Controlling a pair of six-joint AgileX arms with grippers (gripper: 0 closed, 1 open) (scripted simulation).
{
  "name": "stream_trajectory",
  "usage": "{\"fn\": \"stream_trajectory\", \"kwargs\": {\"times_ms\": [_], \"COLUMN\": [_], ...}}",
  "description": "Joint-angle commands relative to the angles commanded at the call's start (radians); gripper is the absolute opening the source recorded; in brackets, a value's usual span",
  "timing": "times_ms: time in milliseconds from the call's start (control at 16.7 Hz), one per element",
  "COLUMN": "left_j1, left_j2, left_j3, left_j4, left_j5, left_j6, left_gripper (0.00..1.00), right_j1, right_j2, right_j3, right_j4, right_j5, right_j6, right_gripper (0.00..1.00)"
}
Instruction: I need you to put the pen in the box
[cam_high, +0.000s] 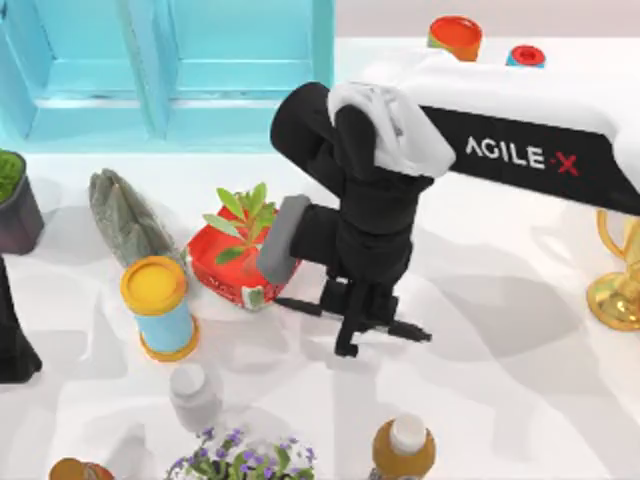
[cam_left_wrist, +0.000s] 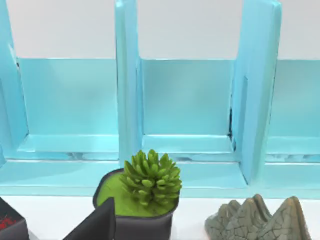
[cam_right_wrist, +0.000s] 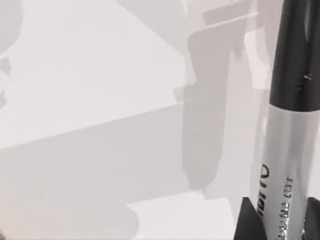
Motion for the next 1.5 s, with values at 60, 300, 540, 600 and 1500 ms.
{"fn": "stream_trajectory", "kwargs": {"times_ms": [60, 300, 540, 600, 1500], "left_j1": [0.000, 0.000, 0.000, 0.000, 0.000], "left_j2": [0.000, 0.000, 0.000, 0.000, 0.000], "left_j3": [0.000, 0.000, 0.000, 0.000, 0.000], "left_j4": [0.000, 0.000, 0.000, 0.000, 0.000], "left_j5": [0.000, 0.000, 0.000, 0.000, 0.000], "left_j6": [0.000, 0.000, 0.000, 0.000, 0.000], "left_gripper": [1.00, 1.00, 1.00, 1.00, 1.00], "right_j1": [0.001, 0.002, 0.003, 0.003, -0.642], "right_j2": [-0.010, -0.047, -0.045, -0.045, -0.343], "right_j3": [0.035, 0.133, 0.135, 0.135, 0.246], "right_j4": [-0.053, -0.179, -0.181, -0.181, -0.291], "right_j5": [0.000, 0.000, 0.000, 0.000, 0.137], "right_j6": [-0.001, -0.005, -0.003, -0.003, 0.955], "right_gripper": [0.00, 0.00, 0.00, 0.00, 0.00]}}
